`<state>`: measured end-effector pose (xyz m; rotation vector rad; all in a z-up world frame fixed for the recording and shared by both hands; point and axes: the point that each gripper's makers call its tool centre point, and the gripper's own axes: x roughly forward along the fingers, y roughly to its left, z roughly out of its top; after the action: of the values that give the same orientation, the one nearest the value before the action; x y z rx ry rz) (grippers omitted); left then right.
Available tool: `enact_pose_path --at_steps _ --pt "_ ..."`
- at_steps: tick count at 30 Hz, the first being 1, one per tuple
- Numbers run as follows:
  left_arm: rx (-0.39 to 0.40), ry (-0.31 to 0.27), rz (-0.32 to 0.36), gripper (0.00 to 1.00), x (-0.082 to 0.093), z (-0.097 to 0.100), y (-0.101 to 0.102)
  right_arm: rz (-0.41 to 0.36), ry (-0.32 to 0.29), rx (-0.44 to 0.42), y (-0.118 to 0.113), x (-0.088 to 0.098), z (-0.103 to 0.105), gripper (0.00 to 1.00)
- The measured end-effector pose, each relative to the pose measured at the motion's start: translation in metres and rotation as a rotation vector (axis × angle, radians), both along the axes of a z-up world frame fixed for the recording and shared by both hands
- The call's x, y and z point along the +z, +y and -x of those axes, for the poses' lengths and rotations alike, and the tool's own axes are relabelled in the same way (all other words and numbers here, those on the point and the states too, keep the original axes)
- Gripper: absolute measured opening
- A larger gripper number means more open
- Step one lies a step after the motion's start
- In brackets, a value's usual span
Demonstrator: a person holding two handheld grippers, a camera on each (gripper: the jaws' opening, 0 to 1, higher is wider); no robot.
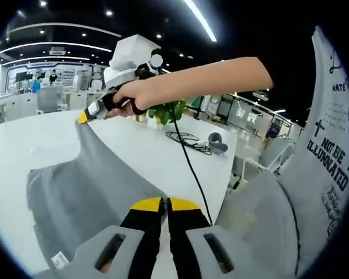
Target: Fold the towel on the table until its edges align and the towel forms a compact rectangular stack.
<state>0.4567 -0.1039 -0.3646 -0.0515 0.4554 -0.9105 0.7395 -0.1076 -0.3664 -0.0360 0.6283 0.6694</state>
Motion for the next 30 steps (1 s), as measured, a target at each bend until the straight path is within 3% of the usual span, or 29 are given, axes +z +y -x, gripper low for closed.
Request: enact_pose_path --at_steps 7,11,19,21,30 --pt "0.085 0.016 0.031 0.03 0.0 0.0 0.023 0.01 -0.016 0.032 0.019 -0.001 -0.01 0.0" --pt "0.127 0.013 0.041 0.03 0.006 0.001 0.038 0.007 -0.018 0.035 0.025 0.004 0.002 0.0" --pt "0.212 0.008 0.063 0.03 0.01 -0.002 0.066 0.008 -0.019 0.057 0.049 0.002 -0.009 0.0" --pt "0.227 0.007 0.063 0.03 0.011 -0.001 0.073 0.009 -0.018 0.064 0.055 0.005 0.0 0.0" --pt "0.305 0.024 0.078 0.03 0.007 0.006 0.102 0.01 -0.013 0.11 0.092 -0.005 -0.007 0.0"
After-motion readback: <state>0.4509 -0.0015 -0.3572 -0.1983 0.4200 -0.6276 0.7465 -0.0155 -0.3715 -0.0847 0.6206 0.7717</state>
